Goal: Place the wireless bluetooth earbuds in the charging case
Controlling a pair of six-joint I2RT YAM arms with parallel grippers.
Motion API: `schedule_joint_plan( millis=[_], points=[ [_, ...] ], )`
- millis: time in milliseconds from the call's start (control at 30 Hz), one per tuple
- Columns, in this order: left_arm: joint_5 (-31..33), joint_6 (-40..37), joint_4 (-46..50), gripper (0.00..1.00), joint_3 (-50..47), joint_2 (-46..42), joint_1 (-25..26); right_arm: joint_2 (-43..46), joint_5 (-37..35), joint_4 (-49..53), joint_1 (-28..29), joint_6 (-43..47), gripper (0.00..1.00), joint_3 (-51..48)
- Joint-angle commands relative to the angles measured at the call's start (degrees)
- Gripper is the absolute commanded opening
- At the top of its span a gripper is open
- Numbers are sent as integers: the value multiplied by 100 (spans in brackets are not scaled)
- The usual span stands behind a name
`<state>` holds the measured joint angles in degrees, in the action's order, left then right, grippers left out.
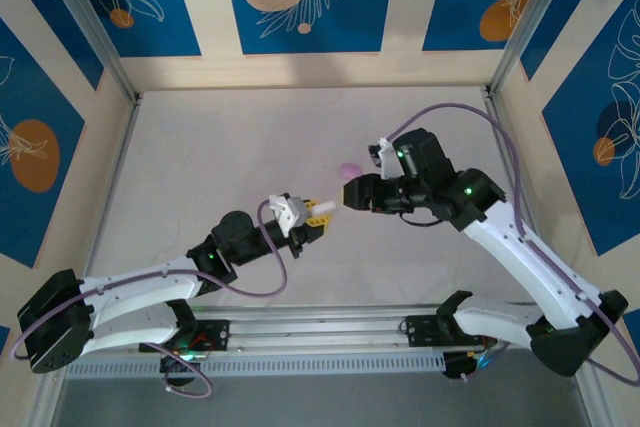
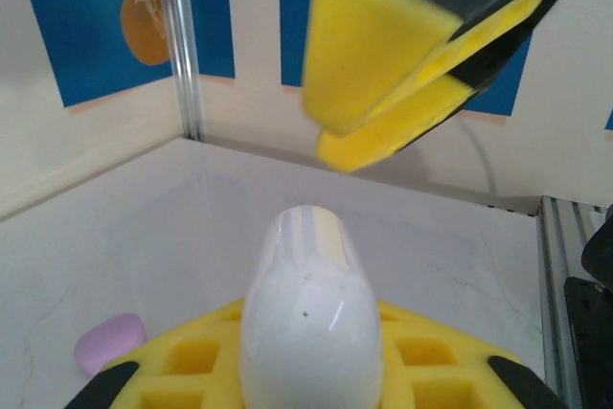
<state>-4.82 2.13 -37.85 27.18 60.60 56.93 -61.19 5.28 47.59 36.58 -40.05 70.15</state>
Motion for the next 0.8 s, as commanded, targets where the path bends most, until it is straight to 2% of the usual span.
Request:
schedule_joint_plan(
  millis=[0, 267, 533, 767],
  points=[
    [340, 378, 318, 17, 254, 102, -1, 317, -581, 95, -230, -316, 49, -302],
    [373, 1720, 1764, 17, 747, 657, -458, 711, -180, -17, -963, -679, 50, -941],
    [-1079, 3047, 2239, 18, 1217, 1851, -1290, 726, 179, -73, -1175, -720, 50, -1246],
    [-1477, 3437, 2703, 17, 1903, 2981, -1544, 792, 322, -127, -1197, -777, 50, -1498]
  ],
)
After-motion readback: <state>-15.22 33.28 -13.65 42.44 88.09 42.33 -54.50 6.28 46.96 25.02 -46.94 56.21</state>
